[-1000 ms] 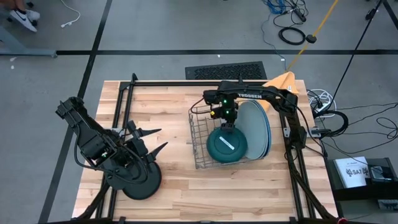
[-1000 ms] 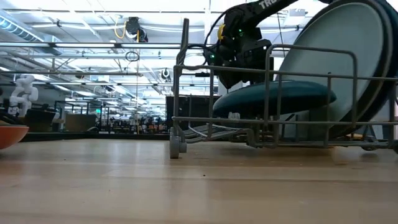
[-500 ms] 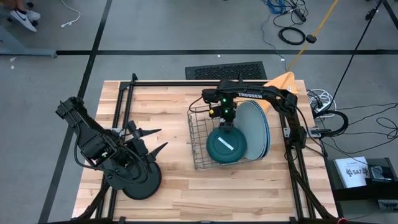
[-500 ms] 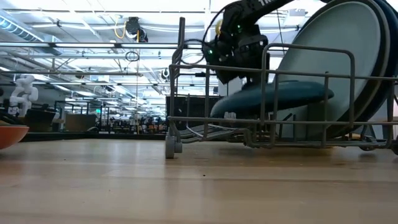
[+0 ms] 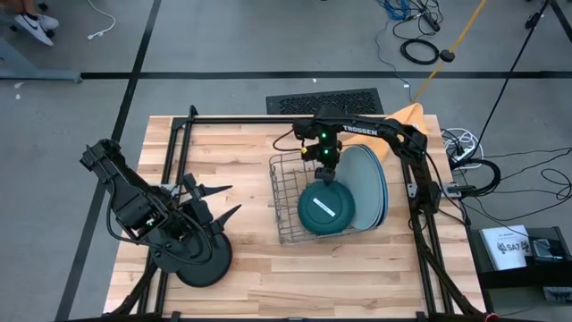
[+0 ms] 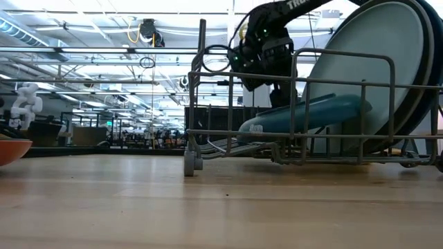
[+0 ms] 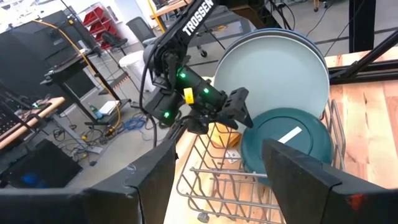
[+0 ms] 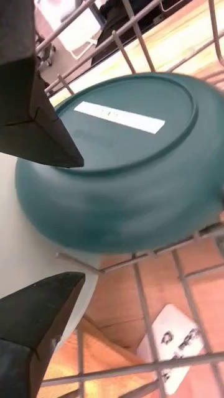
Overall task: Sort dishes
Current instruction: Put the dark green plate into the green dish rack
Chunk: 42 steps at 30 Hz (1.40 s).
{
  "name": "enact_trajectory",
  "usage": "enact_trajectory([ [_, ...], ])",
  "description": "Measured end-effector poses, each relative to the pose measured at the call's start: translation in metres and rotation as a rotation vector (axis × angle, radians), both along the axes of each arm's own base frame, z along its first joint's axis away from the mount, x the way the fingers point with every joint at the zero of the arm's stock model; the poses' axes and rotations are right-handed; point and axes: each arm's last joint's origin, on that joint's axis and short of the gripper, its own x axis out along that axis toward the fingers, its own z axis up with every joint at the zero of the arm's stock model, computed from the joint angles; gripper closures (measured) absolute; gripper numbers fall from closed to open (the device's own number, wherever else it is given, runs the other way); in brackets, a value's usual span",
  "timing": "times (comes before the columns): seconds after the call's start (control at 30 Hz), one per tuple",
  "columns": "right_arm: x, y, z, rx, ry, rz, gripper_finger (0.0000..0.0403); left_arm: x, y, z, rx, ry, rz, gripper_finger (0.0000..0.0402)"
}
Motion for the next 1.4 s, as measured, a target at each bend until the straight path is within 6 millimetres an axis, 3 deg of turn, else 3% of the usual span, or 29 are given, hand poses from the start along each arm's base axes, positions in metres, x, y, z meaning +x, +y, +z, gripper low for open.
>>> enact_trajectory([
  [0.47, -0.008, -0.009, -0.015, 0.046, 0.025, -0.068, 0.012, 0.0, 0.0, 0.0, -0.008, 0.008, -0.01, 0.0162],
  [1.0, 0.01, 0.041, -0.017, -0.042, 0.062, 0.083, 0.012, 0.0, 0.0, 0.0, -0.007, 0.008, -0.01, 0.0162],
  [1.4, 0.027, 0.063, 0.02, -0.16, -0.024, 0.17, 0.012, 0.0, 0.0, 0.0, -0.006, 0.009, -0.01, 0.0162],
])
